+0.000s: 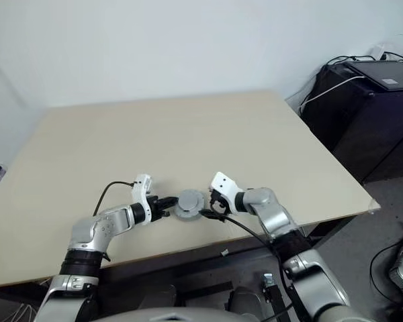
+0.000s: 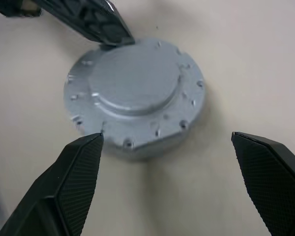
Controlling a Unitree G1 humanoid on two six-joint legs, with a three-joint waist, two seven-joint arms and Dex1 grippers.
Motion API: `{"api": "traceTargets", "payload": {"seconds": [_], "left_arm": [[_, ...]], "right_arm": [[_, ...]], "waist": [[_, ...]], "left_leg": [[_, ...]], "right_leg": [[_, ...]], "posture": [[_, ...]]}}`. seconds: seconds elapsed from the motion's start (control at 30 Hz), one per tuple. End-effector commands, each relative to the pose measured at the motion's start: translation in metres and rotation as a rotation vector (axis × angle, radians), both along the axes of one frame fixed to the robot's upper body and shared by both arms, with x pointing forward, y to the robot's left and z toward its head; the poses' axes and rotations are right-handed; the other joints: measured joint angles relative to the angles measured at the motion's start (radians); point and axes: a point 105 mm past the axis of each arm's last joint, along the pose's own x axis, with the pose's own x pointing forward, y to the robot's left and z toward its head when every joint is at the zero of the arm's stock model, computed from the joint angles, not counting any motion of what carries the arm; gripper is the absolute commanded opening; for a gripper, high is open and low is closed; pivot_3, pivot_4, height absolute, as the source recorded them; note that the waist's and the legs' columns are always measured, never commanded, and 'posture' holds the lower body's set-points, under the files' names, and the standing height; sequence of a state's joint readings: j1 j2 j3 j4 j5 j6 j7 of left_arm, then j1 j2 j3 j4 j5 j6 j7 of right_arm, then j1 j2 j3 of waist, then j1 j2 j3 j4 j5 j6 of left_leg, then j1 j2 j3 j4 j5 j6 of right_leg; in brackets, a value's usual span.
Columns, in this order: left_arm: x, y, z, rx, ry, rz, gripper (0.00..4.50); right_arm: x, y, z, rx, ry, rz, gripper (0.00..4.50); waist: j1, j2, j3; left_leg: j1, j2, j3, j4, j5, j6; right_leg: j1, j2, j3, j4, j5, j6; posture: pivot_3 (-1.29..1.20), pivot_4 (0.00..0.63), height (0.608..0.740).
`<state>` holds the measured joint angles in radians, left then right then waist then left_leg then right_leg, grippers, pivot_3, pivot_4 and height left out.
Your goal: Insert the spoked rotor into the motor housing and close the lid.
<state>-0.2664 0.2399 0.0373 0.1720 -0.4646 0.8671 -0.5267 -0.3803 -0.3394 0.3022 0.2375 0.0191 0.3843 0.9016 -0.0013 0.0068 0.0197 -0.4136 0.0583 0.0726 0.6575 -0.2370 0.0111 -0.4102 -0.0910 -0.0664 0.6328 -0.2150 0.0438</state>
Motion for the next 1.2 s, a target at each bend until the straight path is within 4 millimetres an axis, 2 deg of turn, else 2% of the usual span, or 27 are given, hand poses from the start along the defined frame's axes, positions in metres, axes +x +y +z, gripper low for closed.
{"api": "traceTargets", "payload": {"seconds": [0.03, 0.1, 0.13, 0.33, 0.57, 1.2], "left_arm": [[-0.004, -0.014, -0.006, 0.002, 0.032, -0.061, 0.0], [-0.004, -0.015, -0.005, 0.003, 0.028, -0.067, 0.0], [-0.004, -0.015, -0.005, 0.004, 0.026, -0.068, 0.0], [-0.005, -0.017, -0.008, 0.006, 0.029, -0.076, 0.0], [-0.005, -0.016, -0.008, 0.008, 0.028, -0.078, 0.0], [-0.008, -0.014, -0.008, 0.003, 0.027, -0.067, 0.0]], "right_arm": [[0.007, -0.007, 0.023, 0.087, -0.053, -0.11, 4.47], [0.017, -0.019, 0.018, 0.155, 0.017, -0.36, 4.47], [0.015, -0.021, 0.016, 0.203, 0.068, -0.431, 4.47], [0.001, -0.001, 0.016, 0.417, 0.29, -0.599, 4.47], [-0.005, 0.021, 0.02, 0.565, 0.459, -0.638, 4.47], [-0.011, 0.046, -0.004, 0.559, 0.716, -0.663, 4.47]], "waist": [[0.003, 0.0, 0.0], [0.003, 0.0, 0.0], [0.004, 0.0, 0.0], [0.008, 0.0, 0.0], [0.008, 0.0, 0.0], [0.004, 0.0, 0.0]], "left_leg": [[0.0, 0.0, 0.0, -0.001, 0.0, 0.0], [0.0, 0.0, 0.0, -0.001, 0.0, 0.0], [0.0, 0.0, 0.0, -0.001, 0.0, 0.0], [-0.002, 0.0, -0.001, -0.002, 0.0, 0.001], [-0.002, 0.0, -0.002, -0.002, 0.0, 0.001], [-0.002, -0.001, -0.002, -0.003, 0.002, 0.005]], "right_leg": [[0.0, 0.0, 0.0, -0.001, 0.0, 0.0], [0.0, 0.0, 0.0, -0.002, 0.0, 0.0], [0.0, 0.0, 0.0, -0.002, 0.0, 0.0], [0.0, 0.0, 0.0, -0.004, 0.001, 0.001], [0.0, 0.0, 0.0, -0.004, 0.001, 0.001], [0.0, 0.0, 0.0, -0.005, 0.001, 0.001]], "posture": [[0.0, 0.0, 0.74], [0.0, 0.0, 0.74], [0.0, 0.0, 0.74], [0.0, 0.0, 0.74], [0.0, 0.0, 0.74], [0.0, 0.0, 0.74]]}}
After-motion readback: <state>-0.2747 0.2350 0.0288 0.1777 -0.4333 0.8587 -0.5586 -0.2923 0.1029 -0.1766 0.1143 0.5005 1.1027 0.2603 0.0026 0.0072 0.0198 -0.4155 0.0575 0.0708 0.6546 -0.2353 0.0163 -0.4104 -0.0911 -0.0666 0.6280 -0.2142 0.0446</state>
